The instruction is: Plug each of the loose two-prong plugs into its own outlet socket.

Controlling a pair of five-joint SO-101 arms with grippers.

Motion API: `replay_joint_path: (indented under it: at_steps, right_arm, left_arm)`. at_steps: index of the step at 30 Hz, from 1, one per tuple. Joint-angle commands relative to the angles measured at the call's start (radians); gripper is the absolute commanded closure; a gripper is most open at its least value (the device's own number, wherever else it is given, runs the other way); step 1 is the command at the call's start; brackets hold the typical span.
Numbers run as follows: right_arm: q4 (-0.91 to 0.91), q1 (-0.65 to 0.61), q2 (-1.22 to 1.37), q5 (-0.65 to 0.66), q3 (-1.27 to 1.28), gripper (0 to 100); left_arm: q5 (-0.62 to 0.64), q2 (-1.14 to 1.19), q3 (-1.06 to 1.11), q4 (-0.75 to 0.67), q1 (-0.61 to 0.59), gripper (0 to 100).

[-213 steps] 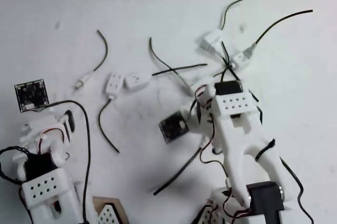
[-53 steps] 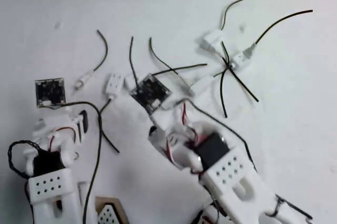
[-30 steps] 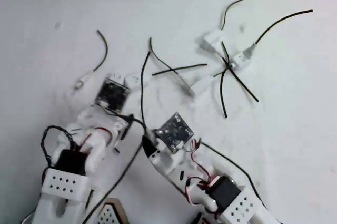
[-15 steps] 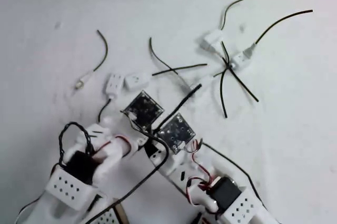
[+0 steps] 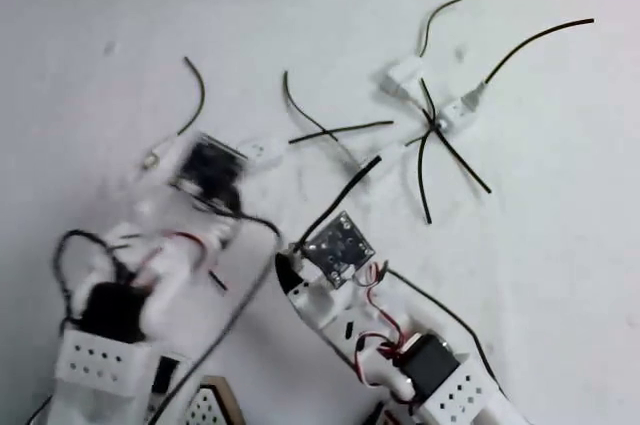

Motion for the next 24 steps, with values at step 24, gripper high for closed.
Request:
replay_joint_path:
  at_steps: [24]
  right_arm:
    - [-0.044,0.127,-0.021,0.002,-0.015,98.1]
  left_arm:
    - [-0.068,1.227,-0.655,-0.114,-0.269,70]
